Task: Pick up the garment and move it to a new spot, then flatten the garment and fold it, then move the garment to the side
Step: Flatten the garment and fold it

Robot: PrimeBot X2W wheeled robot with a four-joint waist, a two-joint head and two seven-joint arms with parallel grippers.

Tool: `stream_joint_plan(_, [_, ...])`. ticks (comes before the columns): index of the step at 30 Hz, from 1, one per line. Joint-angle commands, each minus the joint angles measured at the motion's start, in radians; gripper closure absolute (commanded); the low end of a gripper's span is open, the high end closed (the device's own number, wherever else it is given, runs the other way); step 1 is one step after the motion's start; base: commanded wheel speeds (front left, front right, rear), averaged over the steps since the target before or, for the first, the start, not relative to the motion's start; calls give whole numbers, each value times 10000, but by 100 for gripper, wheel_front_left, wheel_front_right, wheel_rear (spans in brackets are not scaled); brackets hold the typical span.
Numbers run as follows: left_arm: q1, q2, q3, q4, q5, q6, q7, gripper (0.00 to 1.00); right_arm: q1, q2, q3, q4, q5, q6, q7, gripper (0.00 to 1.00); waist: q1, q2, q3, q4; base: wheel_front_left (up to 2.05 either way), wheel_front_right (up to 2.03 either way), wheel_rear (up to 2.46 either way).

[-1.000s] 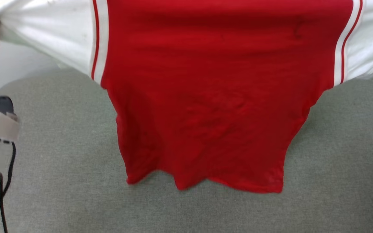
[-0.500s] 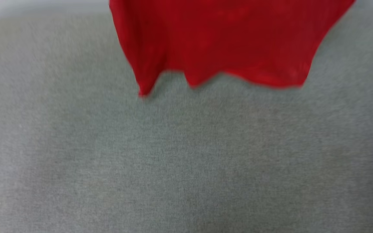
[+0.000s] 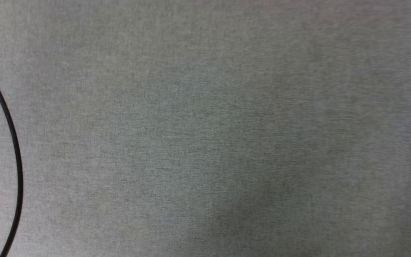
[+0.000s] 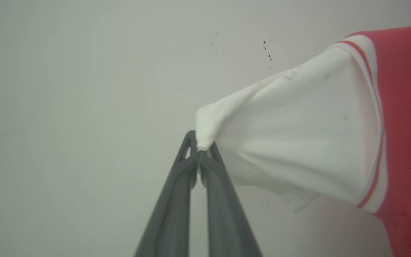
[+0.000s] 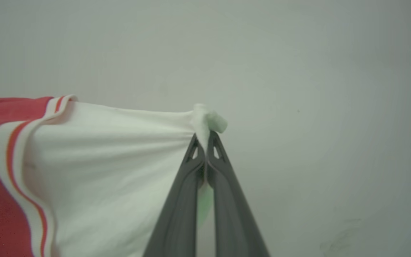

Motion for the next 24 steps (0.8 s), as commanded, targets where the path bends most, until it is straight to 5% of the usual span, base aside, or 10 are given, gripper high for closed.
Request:
stream_joint_plan(1, [-352, -72, 29, 534, 94, 84, -383, 100, -371, -42, -210, 347, -251, -28, -305, 100, -4, 0, 364, 265, 0, 0, 0])
stream_joint_plan(13, [591, -1013, -805, 2875, -43, -397, -1997, 100, 737, 271, -78, 2137, -198, -25, -1469, 100, -4, 0, 180, 432, 0, 0, 0])
stream_joint_plan(24, [4823, -1521, -975, 2717, -609, -493, -2272, 100, 4910, 174, 1299, 2679, 1875, -24, -1902, 100, -4, 0, -1662, 208, 0, 0, 0])
